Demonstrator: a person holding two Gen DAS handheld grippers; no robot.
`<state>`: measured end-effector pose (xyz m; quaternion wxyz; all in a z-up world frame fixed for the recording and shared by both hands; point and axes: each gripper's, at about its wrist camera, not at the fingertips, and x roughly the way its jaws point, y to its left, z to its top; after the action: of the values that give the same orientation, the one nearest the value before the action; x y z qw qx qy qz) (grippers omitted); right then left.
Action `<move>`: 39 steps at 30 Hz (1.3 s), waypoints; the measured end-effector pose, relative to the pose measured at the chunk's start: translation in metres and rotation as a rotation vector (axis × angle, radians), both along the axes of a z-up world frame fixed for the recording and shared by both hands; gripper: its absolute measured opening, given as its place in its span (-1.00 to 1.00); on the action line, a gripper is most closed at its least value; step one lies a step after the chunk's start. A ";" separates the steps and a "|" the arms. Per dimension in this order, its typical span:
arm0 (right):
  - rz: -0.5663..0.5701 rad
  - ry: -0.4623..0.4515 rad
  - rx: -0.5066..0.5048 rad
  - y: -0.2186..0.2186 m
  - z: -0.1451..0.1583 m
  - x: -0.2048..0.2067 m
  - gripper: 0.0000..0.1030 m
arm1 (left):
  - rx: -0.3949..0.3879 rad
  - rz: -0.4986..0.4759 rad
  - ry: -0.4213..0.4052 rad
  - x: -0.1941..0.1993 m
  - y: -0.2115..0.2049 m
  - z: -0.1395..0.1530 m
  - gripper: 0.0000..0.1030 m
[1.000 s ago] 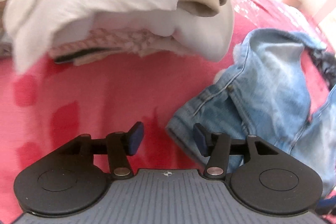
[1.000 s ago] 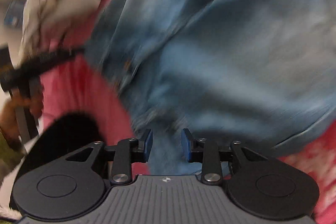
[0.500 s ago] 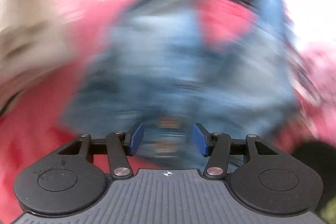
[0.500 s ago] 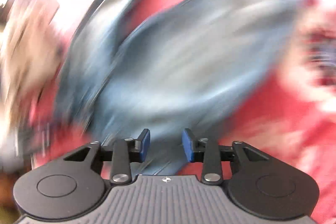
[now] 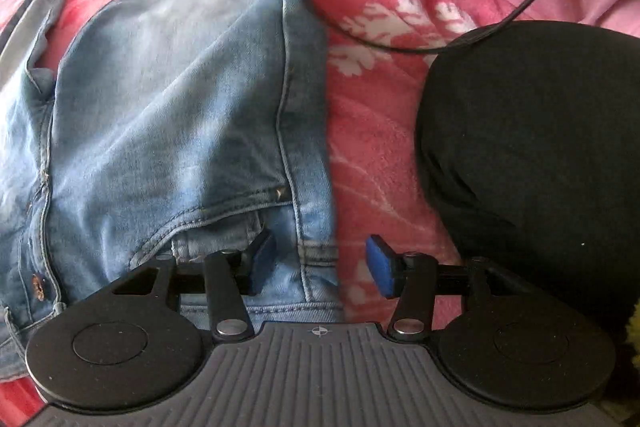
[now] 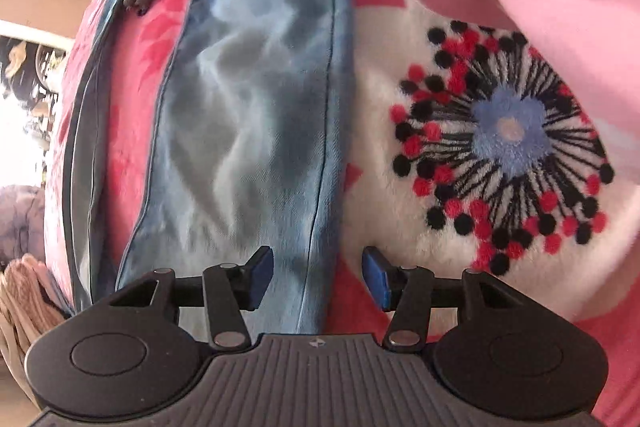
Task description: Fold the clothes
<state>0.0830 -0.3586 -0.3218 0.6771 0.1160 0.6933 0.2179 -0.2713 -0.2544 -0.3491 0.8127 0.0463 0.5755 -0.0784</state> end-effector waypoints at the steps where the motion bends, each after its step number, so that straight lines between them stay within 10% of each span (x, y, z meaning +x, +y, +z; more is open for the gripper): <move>1: 0.003 -0.009 0.001 0.002 -0.001 -0.002 -0.03 | 0.018 -0.007 -0.003 0.000 -0.002 -0.002 -0.18; 3: 0.051 -0.054 -0.018 0.004 0.002 -0.003 -0.35 | 0.068 -0.021 -0.016 -0.002 -0.004 -0.003 -0.57; 8: 0.227 -0.192 -0.033 0.012 0.025 -0.007 -0.82 | 0.035 -0.043 -0.040 -0.009 0.004 0.007 -0.78; 18: 0.666 -0.506 -0.310 0.062 0.032 -0.049 -0.86 | -0.045 -0.183 -0.027 -0.008 0.006 0.021 -0.80; 34: 0.610 -0.491 -0.320 0.047 0.018 -0.046 -0.84 | -0.106 -0.219 0.006 -0.004 0.006 -0.003 -0.78; 39: 0.605 -0.541 -0.356 0.043 0.049 -0.044 -0.36 | -0.099 -0.174 -0.008 -0.007 0.003 0.001 -0.57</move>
<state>0.0393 -0.3152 -0.2729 0.7493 -0.2717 0.5207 0.3059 -0.2783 -0.2515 -0.3484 0.8065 0.0562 0.5614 -0.1769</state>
